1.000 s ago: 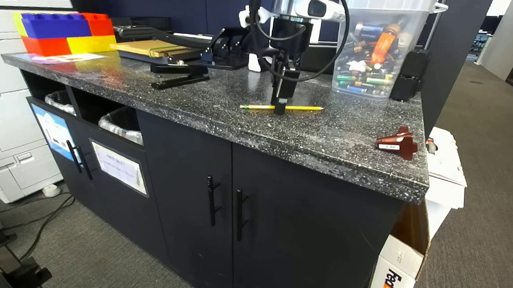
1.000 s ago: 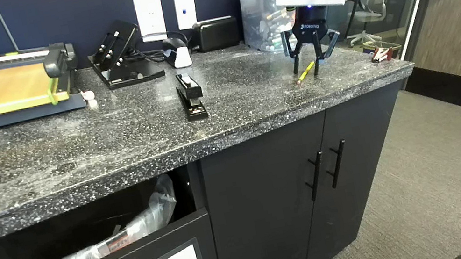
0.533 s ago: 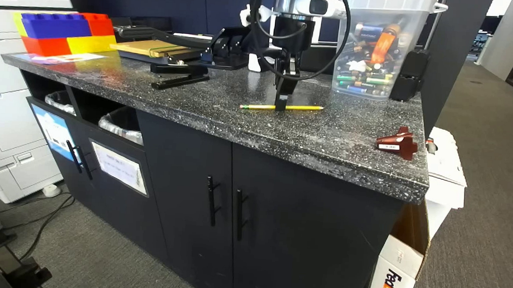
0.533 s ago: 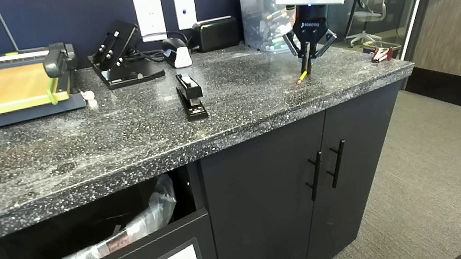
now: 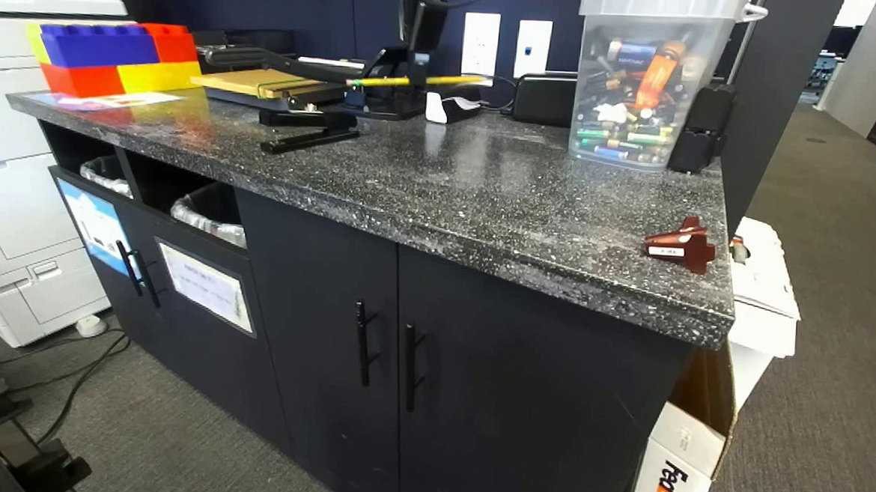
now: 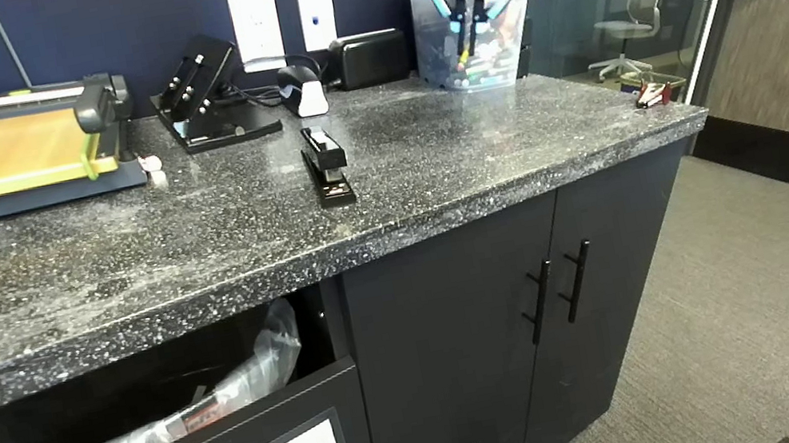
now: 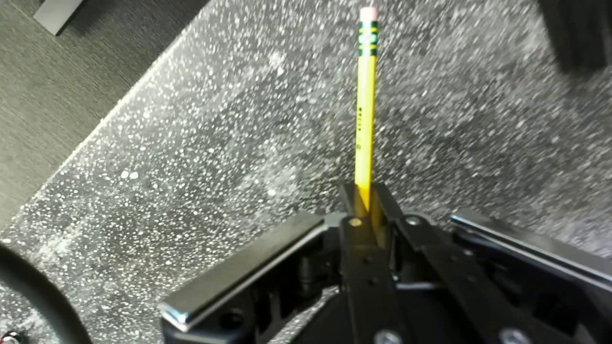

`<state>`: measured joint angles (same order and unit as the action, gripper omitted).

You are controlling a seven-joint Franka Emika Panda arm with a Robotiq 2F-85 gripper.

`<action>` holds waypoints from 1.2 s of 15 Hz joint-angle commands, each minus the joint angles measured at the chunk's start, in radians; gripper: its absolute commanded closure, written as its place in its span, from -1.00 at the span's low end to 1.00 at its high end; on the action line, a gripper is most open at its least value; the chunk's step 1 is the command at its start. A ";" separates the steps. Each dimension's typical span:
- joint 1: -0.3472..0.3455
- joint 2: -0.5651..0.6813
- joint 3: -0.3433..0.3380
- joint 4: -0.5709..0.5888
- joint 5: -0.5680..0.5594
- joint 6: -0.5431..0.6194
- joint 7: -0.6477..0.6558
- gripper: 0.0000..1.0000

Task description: Move the pencil to the left

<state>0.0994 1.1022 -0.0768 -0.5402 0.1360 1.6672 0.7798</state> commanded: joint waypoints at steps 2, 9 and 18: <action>0.103 -0.034 0.007 -0.009 -0.033 -0.057 -0.134 0.96; 0.147 0.096 -0.023 -0.008 -0.105 -0.035 -0.266 0.96; 0.158 0.173 -0.030 0.043 -0.122 -0.008 -0.318 0.32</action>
<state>0.2537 1.2424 -0.1048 -0.5514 0.0227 1.6513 0.4769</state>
